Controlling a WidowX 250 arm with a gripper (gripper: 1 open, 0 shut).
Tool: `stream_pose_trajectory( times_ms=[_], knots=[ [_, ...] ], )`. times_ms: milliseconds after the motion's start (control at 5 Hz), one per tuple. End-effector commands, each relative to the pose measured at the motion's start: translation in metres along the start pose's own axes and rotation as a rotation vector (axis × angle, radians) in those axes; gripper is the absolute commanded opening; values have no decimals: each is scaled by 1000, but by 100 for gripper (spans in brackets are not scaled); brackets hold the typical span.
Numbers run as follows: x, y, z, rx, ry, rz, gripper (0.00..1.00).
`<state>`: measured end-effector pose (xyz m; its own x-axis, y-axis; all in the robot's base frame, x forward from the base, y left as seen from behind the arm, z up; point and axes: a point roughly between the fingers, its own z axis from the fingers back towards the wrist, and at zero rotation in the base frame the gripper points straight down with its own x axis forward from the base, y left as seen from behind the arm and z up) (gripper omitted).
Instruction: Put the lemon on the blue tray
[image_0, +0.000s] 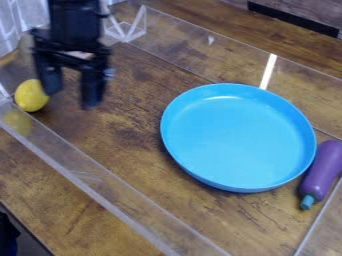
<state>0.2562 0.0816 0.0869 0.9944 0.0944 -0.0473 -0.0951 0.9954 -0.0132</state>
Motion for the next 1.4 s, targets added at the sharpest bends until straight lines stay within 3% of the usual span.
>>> stream_pose_trajectory(
  times_ms=[0, 600, 1000, 1200],
  knots=[
    [4, 39, -7, 2, -51, 3, 100],
    [26, 56, 2, 9, -56, 7, 100],
    [33, 74, -3, 7, -52, 53, 100],
    [34, 77, -15, 8, -48, 30, 100]
  ],
)
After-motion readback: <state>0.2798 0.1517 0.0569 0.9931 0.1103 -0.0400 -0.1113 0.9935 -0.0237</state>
